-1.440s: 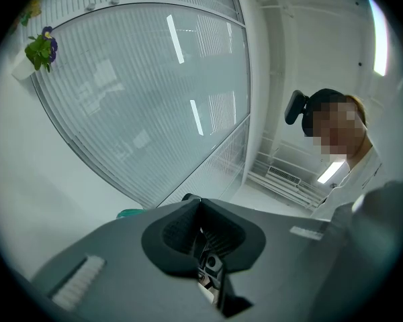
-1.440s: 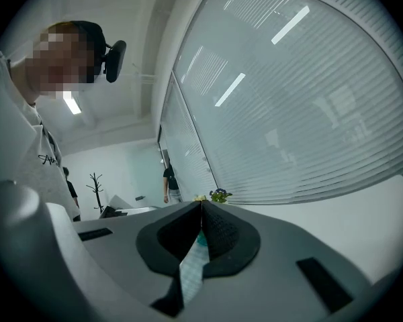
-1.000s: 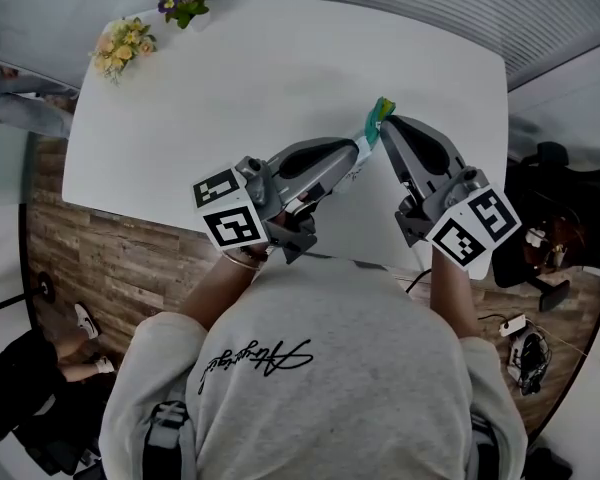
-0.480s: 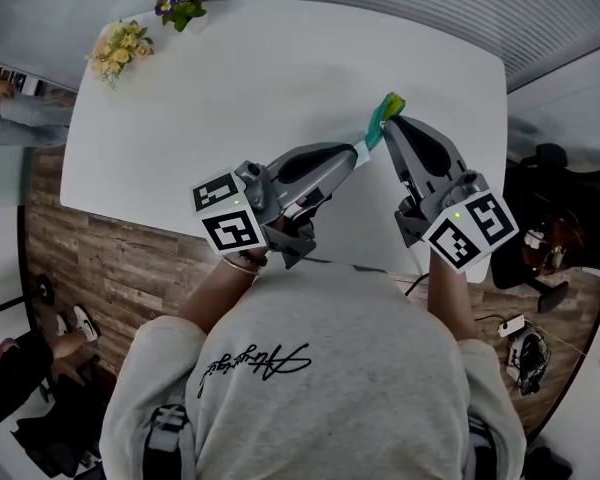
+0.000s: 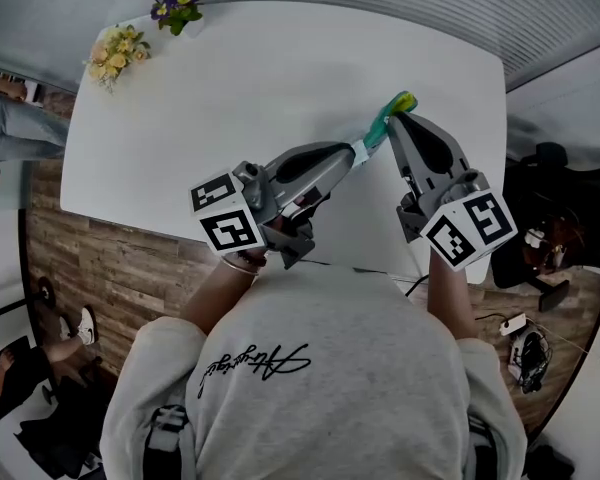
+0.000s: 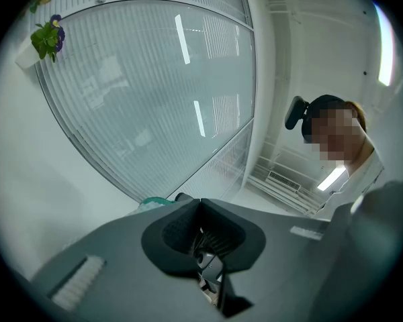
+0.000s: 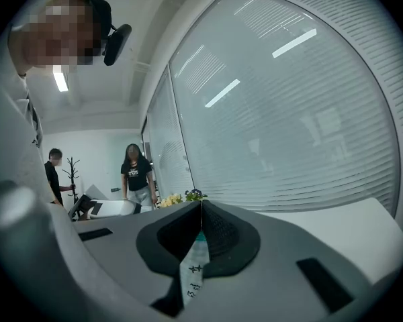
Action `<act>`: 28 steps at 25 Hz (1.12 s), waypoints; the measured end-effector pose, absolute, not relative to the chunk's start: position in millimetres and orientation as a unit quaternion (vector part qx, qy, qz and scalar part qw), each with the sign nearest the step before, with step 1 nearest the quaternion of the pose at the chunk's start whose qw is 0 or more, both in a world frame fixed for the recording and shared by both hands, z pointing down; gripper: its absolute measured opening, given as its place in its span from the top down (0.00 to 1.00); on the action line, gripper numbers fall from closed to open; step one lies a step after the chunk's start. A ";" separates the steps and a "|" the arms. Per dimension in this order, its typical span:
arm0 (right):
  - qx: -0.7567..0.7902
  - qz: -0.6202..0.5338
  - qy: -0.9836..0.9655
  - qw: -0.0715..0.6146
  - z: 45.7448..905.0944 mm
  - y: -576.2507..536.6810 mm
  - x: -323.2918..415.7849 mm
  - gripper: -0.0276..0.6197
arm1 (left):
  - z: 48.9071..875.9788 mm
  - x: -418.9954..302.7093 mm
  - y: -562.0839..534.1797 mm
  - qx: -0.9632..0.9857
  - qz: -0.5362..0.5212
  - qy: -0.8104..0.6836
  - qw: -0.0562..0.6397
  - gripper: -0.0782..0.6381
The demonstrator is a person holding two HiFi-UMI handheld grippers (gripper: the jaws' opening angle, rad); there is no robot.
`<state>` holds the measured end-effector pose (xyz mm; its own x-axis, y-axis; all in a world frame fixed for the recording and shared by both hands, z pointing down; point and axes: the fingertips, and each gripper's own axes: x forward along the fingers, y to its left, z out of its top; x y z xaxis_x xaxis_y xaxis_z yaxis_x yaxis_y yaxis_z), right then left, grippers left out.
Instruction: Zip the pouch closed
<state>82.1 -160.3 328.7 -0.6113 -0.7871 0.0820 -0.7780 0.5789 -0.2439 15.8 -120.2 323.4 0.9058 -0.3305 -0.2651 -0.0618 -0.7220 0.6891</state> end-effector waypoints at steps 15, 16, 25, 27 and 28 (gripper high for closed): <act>-0.459 -0.130 0.879 0.015 336.3 -171.1 93.1 0.95 | 324.0 19.4 -123.2 0.908 -0.185 -0.107 0.359 0.89; -0.459 -0.131 0.879 0.015 336.4 -171.4 93.6 0.95 | 324.0 19.5 -123.4 0.908 -0.185 -0.107 0.359 0.89; -0.475 -0.125 0.871 0.015 336.5 -174.4 102.4 0.95 | 322.1 17.1 -119.1 0.910 -0.183 -0.103 0.357 0.89; -0.477 -0.125 0.870 0.012 335.7 -174.1 103.5 0.95 | 321.3 17.4 -118.3 0.910 -0.182 -0.103 0.358 0.89; -0.478 -0.125 0.870 0.012 335.5 -174.3 103.8 0.95 | 320.6 17.2 -118.2 0.910 -0.182 -0.102 0.358 0.89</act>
